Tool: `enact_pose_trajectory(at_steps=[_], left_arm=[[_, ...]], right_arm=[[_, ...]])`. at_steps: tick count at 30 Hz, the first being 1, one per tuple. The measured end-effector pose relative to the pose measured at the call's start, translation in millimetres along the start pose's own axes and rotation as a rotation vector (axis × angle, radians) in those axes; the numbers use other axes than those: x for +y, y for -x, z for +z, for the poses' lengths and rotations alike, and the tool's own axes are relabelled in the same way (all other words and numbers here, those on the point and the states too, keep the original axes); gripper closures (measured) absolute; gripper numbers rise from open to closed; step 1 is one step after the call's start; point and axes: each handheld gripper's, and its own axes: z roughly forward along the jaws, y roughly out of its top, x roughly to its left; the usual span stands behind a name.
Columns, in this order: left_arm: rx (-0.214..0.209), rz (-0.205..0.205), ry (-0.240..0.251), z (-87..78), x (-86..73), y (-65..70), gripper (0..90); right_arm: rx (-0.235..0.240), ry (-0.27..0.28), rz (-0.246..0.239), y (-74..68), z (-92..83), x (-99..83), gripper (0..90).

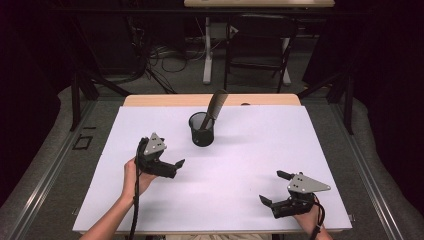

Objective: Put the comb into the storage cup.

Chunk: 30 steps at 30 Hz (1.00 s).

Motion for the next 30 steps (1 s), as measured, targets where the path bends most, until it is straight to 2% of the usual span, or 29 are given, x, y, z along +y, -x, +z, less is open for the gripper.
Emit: enact_pose_trajectory(at_steps=[19,30], left_arm=[[0.007,-0.001,0.015,-17.3,-17.2,11.8,0.0],[0.02,-0.026,0.034,-25.5,-29.9,12.8,0.0]], right_arm=[[-0.002,-0.003,-0.003,-0.3,-0.4,0.3,0.0],[-0.003,-0.006,-0.003,-0.2,0.0,0.2,0.0]])
